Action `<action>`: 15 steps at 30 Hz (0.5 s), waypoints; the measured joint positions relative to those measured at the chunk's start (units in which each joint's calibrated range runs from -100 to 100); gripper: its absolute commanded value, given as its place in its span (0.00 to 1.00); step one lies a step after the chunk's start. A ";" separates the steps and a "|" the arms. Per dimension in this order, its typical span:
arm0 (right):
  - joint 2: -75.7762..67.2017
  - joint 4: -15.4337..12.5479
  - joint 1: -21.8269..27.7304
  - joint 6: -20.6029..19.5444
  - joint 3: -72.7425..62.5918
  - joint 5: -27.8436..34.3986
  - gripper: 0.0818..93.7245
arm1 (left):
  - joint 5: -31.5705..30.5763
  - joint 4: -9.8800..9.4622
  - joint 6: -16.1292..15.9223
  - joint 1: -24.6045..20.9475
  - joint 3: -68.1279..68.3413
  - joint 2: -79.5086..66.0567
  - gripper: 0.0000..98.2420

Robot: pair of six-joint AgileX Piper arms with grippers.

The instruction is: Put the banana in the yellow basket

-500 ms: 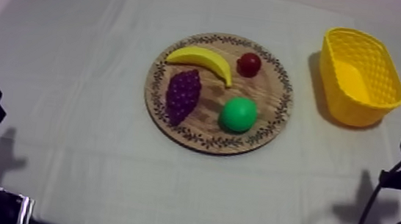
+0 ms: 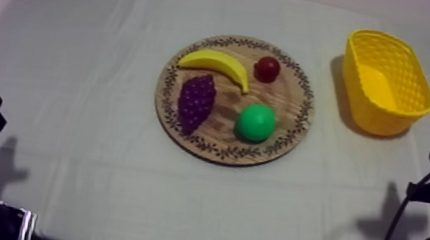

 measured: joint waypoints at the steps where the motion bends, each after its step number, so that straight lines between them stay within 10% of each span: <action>1: 0.00 0.00 0.00 0.00 0.00 0.00 0.01 | 0.00 0.00 0.00 0.00 0.00 0.00 0.00; 15: 0.14 0.00 -0.23 -0.42 0.00 0.00 0.01 | 0.00 0.00 0.00 0.00 0.00 0.00 0.00</action>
